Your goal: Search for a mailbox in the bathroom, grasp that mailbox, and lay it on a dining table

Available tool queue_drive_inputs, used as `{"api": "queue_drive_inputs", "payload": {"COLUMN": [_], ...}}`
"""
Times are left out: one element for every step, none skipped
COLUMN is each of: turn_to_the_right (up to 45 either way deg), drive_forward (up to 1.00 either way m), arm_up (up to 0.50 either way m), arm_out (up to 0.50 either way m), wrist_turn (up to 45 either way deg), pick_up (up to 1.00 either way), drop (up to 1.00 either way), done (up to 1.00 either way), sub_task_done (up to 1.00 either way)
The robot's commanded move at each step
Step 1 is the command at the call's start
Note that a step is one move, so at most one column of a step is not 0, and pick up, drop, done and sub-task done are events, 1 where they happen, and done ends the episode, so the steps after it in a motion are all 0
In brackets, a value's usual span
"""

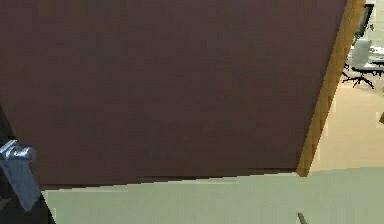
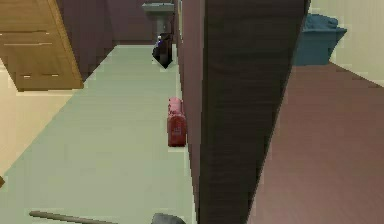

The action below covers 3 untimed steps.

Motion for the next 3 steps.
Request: {"api": "queue_drive_inputs", "payload": {"turn_to_the_right": [-6.0,0.0,45.0], "drive_forward": [0.00,0.30,0.00], "arm_up": [0.00,0.00,0.00], "arm_out": [0.00,0.00,0.00], "wrist_turn": [0.0,0.0,0.0], "pick_up": [0.00,0.00,0.00], "drop": [0.00,0.00,0.00], "done": [0.00,0.00,0.00], "sub_task_done": [0.00,0.00,0.00]}}
